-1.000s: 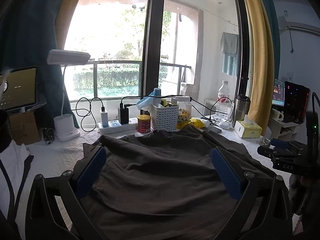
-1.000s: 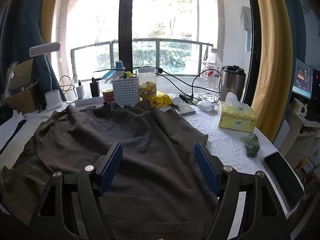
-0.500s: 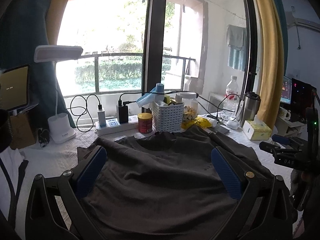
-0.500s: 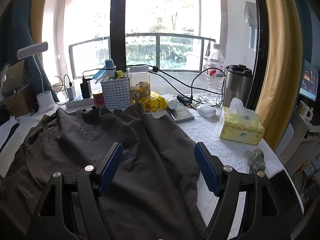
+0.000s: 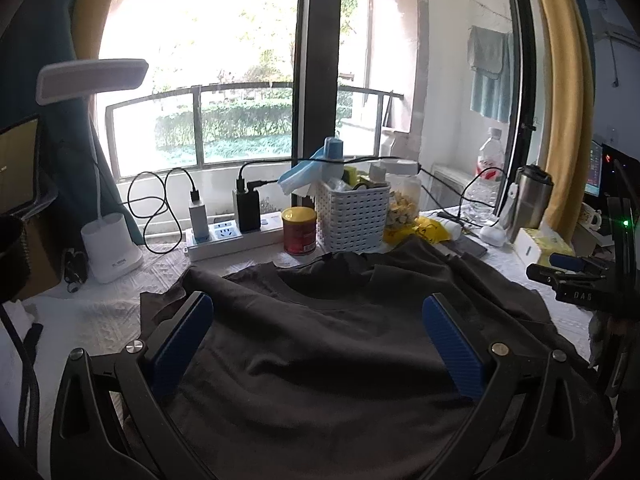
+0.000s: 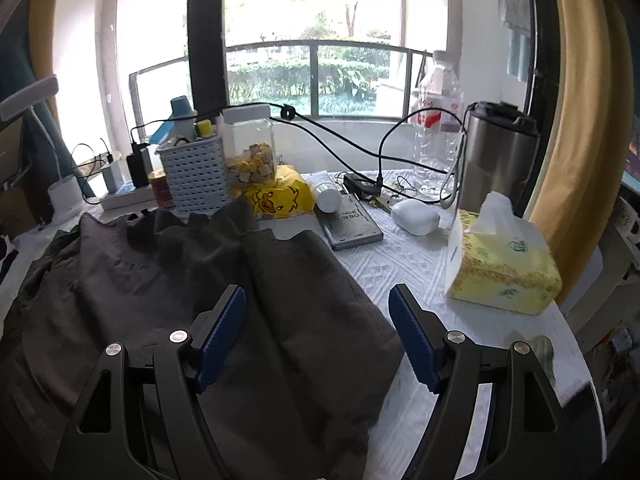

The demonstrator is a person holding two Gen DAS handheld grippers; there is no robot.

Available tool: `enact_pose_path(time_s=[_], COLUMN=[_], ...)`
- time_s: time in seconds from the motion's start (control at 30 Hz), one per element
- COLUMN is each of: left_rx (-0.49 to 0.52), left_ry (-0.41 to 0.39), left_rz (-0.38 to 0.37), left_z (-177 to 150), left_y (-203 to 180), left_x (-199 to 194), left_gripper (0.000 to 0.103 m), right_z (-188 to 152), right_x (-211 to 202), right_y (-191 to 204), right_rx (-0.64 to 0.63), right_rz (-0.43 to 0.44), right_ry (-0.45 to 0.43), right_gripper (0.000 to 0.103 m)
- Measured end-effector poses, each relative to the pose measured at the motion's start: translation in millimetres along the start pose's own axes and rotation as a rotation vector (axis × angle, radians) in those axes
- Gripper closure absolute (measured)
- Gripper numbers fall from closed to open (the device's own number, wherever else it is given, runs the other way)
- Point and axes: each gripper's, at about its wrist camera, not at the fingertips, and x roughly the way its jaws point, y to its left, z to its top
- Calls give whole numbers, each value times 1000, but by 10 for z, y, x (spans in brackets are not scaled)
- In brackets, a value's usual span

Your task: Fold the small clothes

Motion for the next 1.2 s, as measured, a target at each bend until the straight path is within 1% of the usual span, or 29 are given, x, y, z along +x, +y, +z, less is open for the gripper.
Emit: enact_pose_path(time_s=[0.1, 0.17, 0.27, 0.47, 0.5, 0.53, 0.67, 0.7, 0.73, 0.8, 0.83, 0.87, 0.9, 0.93, 0.97, 1.0, 1.2], left_rx=[-8, -12, 3, -12, -15, -17, -44, -47, -51, -51, -50, -50, -50, -51, -53, -55, -61], left_ry=[24, 44, 51, 64, 68, 71, 91, 95, 100, 106, 108, 109, 110, 113, 115, 116, 119], left_rz=[3, -4, -6, 5, 10, 18, 45, 49, 55, 60, 63, 65, 67, 69, 70, 72, 77], left_z=[-11, -12, 11, 17, 10, 4, -9, -13, -14, -15, -15, -13, -14, -14, -13, -15, -12], left_y=[18, 18, -4, 49, 62, 76, 161, 179, 196, 210, 216, 219, 222, 226, 230, 232, 239], left_x=[127, 203, 282, 410, 437, 459, 567, 587, 613, 646, 661, 669, 678, 686, 692, 692, 661], left_gripper=[0, 0, 0, 0, 0, 0, 0, 0, 0, 0, 0, 0, 0, 0, 0, 0, 0], right_z=[30, 50, 88, 218, 229, 237, 219, 209, 209, 191, 184, 172, 162, 164, 169, 174, 212], right_x=[172, 327, 565, 836, 876, 918, 1039, 1065, 1090, 1138, 1157, 1174, 1188, 1182, 1173, 1164, 995], right_y=[-30, -54, -82, -173, -190, -197, -231, -231, -228, -207, -195, -188, -182, -188, -213, -238, -432], right_rx=[-18, -14, -30, -30, -27, -31, -37, -39, -44, -55, -56, -57, -61, -63, -51, -41, -7], right_rz=[7, 66, 96, 99, 100, 94, 92, 98, 98, 110, 117, 123, 120, 106, 107, 104, 54], right_ry=[35, 75, 152, 189, 199, 208, 244, 254, 258, 273, 278, 285, 291, 277, 270, 264, 199], right_gripper=[26, 26, 26, 29, 30, 34, 41, 47, 49, 49, 54, 58, 70, 81, 90, 97, 98])
